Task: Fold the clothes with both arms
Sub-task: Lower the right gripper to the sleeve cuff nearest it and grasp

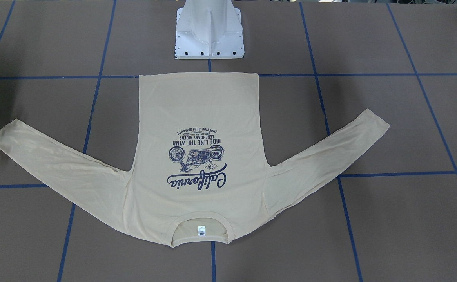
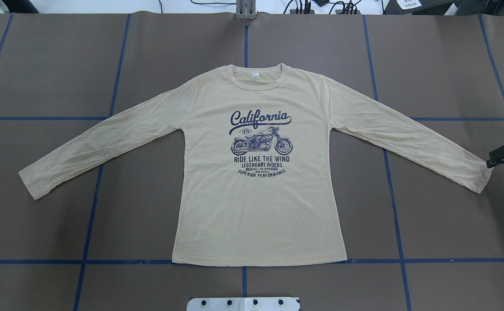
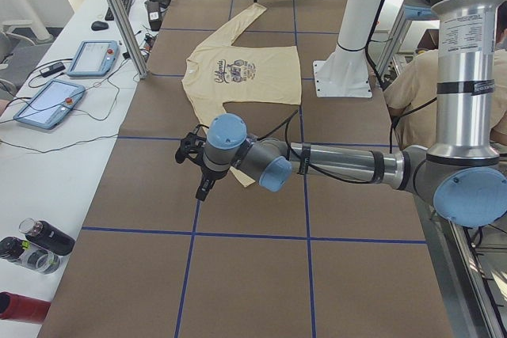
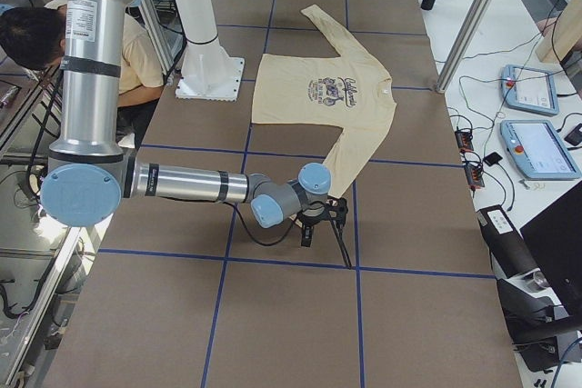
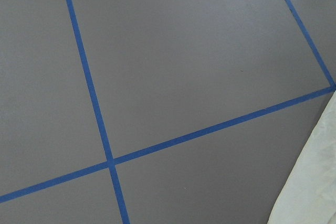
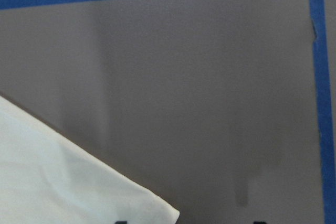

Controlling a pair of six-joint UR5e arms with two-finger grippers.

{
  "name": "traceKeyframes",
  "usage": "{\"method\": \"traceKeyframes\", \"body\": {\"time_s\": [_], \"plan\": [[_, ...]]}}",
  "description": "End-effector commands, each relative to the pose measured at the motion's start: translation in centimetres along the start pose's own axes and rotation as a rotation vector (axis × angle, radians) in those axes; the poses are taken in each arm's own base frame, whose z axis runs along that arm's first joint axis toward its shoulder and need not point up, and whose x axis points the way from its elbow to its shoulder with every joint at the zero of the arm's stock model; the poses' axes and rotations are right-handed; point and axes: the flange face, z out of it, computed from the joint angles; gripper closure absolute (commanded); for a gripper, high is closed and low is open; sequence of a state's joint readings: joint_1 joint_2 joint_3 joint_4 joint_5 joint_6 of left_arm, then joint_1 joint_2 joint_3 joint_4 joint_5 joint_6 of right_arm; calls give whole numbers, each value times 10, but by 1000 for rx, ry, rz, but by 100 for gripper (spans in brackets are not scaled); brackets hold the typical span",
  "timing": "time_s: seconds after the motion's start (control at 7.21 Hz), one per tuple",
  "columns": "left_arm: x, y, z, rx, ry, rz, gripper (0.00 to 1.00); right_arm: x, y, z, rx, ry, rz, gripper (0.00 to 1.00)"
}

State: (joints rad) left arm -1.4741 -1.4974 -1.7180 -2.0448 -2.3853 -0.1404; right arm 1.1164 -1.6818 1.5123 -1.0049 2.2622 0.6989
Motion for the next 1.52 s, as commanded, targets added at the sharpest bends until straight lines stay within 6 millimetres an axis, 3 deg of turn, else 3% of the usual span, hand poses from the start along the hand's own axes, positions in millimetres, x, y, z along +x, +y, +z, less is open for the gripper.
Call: {"method": "traceKeyframes", "body": {"time_s": [0.0,0.28,0.69,0.97,1.25,1.39], "plan": [[0,0,0,1,0,2,0,-7,-1,4,9,-14,19,14],[0,1,0,1,0,3,0,-26,-12,1,29,-35,40,13],[0,1,0,0,0,2,0,-19,-9,11,-1,-32,40,15],[0,1,0,0,-2,2,0,-11,-5,13,-8,-25,62,23],[0,1,0,1,-1,3,0,-8,-3,15,-11,-20,69,41],[0,0,-1,3,0,2,0,-6,-3,16,-14,-16,72,70]]}}
